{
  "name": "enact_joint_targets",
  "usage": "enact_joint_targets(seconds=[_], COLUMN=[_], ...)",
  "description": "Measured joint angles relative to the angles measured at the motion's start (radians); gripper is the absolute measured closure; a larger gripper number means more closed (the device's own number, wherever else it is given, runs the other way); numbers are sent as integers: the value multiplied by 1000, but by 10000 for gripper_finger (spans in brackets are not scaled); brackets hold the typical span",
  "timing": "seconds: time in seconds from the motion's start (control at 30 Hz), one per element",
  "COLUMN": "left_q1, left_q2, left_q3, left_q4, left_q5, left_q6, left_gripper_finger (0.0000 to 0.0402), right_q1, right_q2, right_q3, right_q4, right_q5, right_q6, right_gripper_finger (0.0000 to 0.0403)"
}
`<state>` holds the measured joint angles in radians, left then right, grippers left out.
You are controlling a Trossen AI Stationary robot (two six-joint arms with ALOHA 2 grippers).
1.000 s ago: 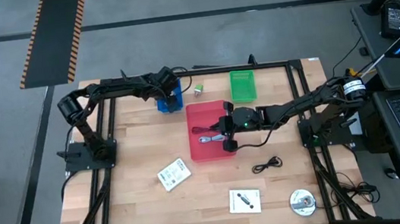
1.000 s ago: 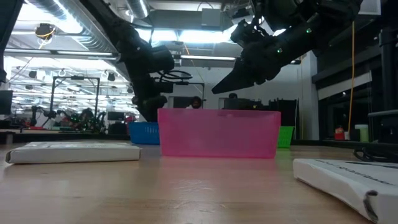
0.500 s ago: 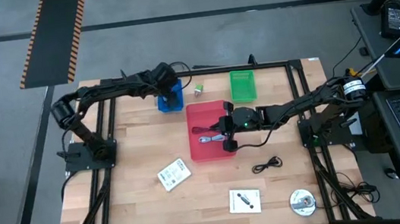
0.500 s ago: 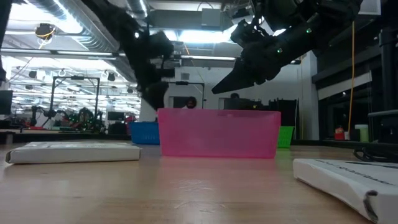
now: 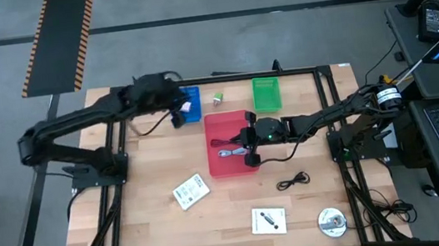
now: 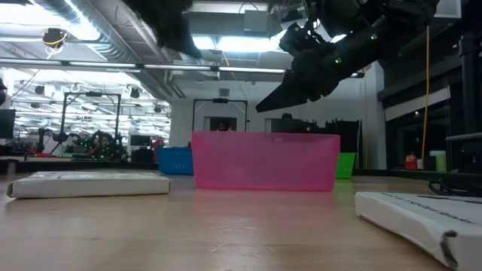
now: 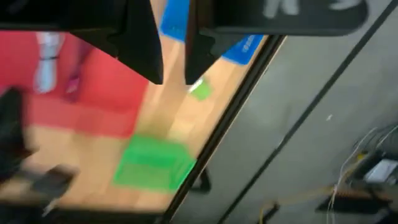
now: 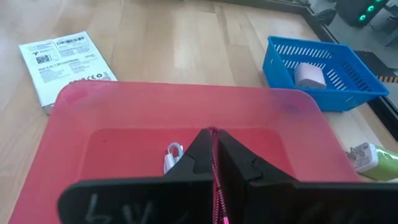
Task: Pick and place items into bin
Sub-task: Put the left card reader box into the green bin
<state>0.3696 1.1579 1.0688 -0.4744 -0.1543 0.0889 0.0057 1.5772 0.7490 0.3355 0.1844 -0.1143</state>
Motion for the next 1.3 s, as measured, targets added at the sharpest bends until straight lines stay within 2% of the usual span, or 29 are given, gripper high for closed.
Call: enact_joint_targets(seconds=[0.23, 0.4, 0.57, 0.7, 0.83, 1.13, 1.3], left_q1=[-145, -241, -345, -450, -562, -833, -923], left_q2=[-119, -130, -114, -94, -59, 115, 173], left_q3=[-56, -132, -194, -216, -217, -216, -216], left_q4=[-20, -22, -20, -17, 13, 236, 187], left_q5=[42, 48, 52, 68, 66, 37, -15], left_q6=[-129, -204, -222, -211, -258, -358, -476], left_gripper_finger=[396, 398, 400, 400, 400, 399, 399], right_q1=[40, 84, 167, 245, 304, 388, 405], right_q2=[0, 0, 0, 0, 0, 0, 0], right_q3=[0, 0, 0, 10, 40, 59, 60], right_q4=[53, 65, 65, 59, 58, 56, 70], right_q5=[1, 4, 82, 151, 164, 163, 163], right_q6=[-2, -13, 5, 5, 13, 129, 175], right_gripper_finger=[396, 401, 402, 402, 402, 401, 401])
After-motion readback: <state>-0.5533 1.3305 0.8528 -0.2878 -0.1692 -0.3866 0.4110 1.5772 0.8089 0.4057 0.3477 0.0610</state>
